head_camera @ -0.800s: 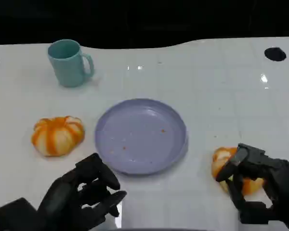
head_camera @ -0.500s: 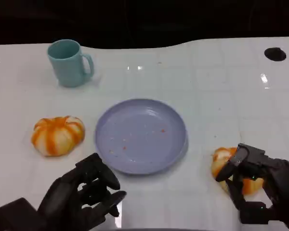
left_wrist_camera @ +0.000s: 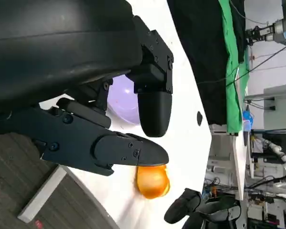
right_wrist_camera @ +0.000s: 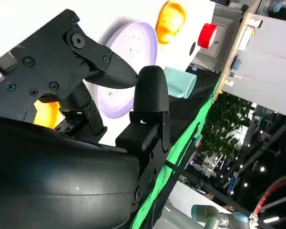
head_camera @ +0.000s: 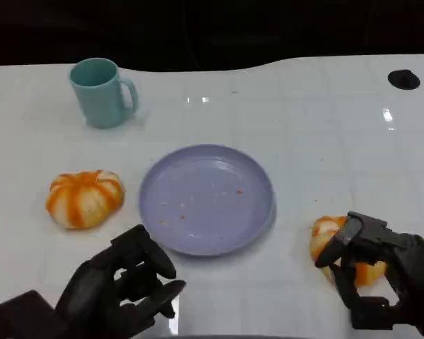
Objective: Grasp the bread from the table and place it into the plate.
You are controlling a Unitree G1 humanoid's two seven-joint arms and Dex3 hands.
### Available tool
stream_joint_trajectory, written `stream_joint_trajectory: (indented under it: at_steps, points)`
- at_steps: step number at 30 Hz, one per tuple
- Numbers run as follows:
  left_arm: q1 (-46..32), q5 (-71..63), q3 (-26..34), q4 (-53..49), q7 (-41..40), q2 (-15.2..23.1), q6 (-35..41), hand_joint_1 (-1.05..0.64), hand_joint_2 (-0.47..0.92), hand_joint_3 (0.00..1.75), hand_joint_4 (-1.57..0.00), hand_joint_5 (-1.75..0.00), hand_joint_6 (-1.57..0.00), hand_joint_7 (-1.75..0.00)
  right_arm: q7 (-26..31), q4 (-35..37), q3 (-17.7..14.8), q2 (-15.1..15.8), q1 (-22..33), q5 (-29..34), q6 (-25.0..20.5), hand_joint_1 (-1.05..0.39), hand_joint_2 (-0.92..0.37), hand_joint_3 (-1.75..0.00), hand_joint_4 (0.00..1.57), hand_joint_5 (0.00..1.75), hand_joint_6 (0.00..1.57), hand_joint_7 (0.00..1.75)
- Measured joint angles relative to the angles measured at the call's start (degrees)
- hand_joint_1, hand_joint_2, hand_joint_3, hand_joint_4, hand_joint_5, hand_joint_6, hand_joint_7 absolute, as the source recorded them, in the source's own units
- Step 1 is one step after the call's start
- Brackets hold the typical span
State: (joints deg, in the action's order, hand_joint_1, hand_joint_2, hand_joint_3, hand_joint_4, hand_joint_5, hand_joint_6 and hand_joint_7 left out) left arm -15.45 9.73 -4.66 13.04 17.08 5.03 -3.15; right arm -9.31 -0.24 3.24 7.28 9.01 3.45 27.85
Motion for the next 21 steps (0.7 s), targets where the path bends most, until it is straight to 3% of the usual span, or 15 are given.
stream_joint_trajectory:
  at_steps: [6,13,16,19,21]
  points:
    - [0.00,0.00,-0.02,0.00,0.00,0.00,0.00,-0.52,0.92,0.22,-0.66,-1.75,-0.46,-1.71,-0.15,-0.06,0.00,0.00,0.00,-0.34,-0.03,-0.23,-0.41,-1.19,0.84,1.75,0.80,1.33]
    - [0.00,0.01,-0.06,0.00,0.00,-0.01,0.00,-0.51,0.92,0.22,-0.65,-1.75,-0.45,-1.72,-1.87,-1.76,-0.33,0.74,-0.11,-2.09,-0.86,-0.21,-0.51,-0.93,0.68,1.29,0.73,0.93]
    - [0.00,0.01,-0.08,0.01,0.00,-0.01,0.00,-0.51,0.92,0.23,-0.65,-1.75,-0.45,-1.71,-2.06,-4.07,-0.71,2.14,-0.31,-0.91,-2.22,-0.26,-0.52,-0.87,0.59,1.18,0.63,0.82]
    - [-0.01,0.01,-0.08,0.04,0.00,-0.01,0.04,-0.52,0.92,0.23,-0.65,-1.75,-0.45,-1.71,-2.15,-7.68,-0.89,4.81,-0.38,3.99,-5.04,-0.33,-0.60,-0.66,0.48,1.02,0.53,0.66]
    - [-0.01,0.00,-0.07,0.04,0.00,-0.01,0.09,-0.52,0.92,0.22,-0.65,-1.75,-0.45,-1.71,-2.50,-10.34,-0.94,7.13,-0.48,8.25,-7.65,-0.39,-0.77,-0.33,0.40,0.87,0.49,0.46]
